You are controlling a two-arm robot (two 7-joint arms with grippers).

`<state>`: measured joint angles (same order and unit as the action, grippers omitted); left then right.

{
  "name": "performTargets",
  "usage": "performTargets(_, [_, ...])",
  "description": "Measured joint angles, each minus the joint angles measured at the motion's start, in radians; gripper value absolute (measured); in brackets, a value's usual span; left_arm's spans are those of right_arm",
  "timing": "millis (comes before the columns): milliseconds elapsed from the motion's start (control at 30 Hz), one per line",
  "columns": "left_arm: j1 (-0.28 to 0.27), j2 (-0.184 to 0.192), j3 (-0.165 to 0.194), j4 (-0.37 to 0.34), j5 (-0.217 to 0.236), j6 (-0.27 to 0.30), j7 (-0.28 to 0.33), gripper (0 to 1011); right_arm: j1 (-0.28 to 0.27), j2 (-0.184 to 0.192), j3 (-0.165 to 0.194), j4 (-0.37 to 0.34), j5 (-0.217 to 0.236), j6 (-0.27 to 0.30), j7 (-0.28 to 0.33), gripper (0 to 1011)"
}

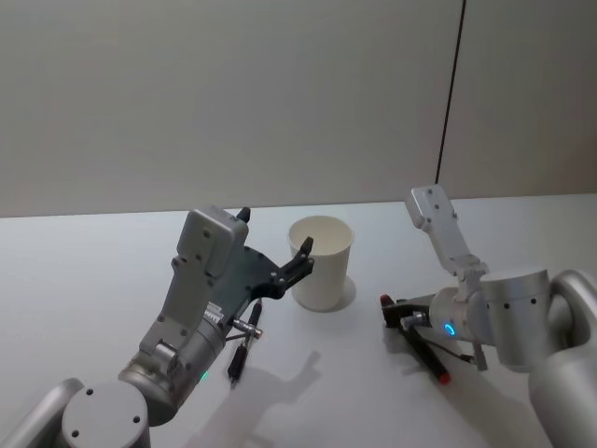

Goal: Place the pen into the pen holder.

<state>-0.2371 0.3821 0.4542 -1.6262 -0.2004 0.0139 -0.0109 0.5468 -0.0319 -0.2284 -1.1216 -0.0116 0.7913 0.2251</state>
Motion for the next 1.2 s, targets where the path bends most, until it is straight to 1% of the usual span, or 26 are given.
performTargets(300, [0.0, 0.0, 0.0, 0.0, 0.0, 0.0, 0.0, 1000, -0.01, 0.003, 0.003, -0.021, -0.003, -0.003, -0.009, 167])
performTargets(567, [0.0, 0.0, 0.0, 0.0, 0.0, 0.0, 0.0, 1000, -0.027, 0.007, 0.004, -0.065, -0.013, -0.032, -0.027, 167])
performTargets(967, [0.0, 0.0, 0.0, 0.0, 0.0, 0.0, 0.0, 1000, -0.064, 0.017, -0.001, -0.157, -0.045, -0.121, -0.052, 167])
performTargets(1200, [0.0, 0.0, 0.0, 0.0, 0.0, 0.0, 0.0, 1000, -0.085, 0.024, -0.007, -0.208, -0.072, -0.2, -0.061, 167])
